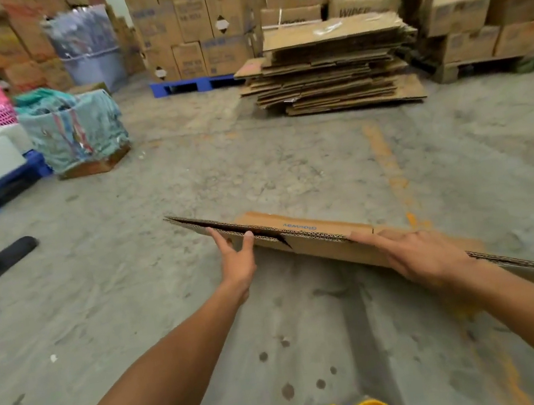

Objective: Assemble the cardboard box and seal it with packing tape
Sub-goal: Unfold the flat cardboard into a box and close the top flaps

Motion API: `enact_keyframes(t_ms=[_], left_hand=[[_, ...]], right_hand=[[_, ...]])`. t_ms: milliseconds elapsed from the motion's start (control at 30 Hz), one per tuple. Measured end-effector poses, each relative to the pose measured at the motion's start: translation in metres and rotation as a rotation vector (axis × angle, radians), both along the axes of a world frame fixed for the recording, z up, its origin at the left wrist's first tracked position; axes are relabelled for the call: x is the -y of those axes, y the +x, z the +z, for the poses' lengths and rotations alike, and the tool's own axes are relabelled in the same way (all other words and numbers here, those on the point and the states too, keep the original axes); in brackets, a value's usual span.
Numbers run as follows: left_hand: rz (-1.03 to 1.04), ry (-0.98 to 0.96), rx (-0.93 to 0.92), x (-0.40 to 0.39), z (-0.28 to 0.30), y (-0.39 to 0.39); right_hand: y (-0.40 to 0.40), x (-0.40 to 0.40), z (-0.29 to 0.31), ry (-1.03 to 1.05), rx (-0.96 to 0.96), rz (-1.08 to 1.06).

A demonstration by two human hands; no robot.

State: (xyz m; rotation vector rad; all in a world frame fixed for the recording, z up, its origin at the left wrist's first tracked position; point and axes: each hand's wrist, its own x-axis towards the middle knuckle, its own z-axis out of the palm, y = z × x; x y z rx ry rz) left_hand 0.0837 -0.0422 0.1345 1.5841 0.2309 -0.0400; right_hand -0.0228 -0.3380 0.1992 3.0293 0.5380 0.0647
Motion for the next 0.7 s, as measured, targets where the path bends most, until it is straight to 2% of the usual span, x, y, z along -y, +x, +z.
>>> enact_keyframes(t_ms=[133, 233, 500, 700], left_hand=[[0.054, -0.131, -0.025, 0.009, 0.002, 0.010], [0.118, -0.072, -0.045, 0.017, 0.008, 0.011], [0.002, 0.021, 0.043, 0.035, 0.022, 0.016], [-0.116, 0.005, 0.180, 0.042, 0.056, 0.015]], right_hand=[[-0.004, 0.008, 0.004, 0.011, -0.014, 0.012], [-0.010, 0.017, 0.003, 0.016, -0.052, 0.004], [-0.032, 0.047, -0.007, -0.032, -0.096, -0.095], [-0.034, 0.070, 0.015, -0.029, 0.109, -0.385]])
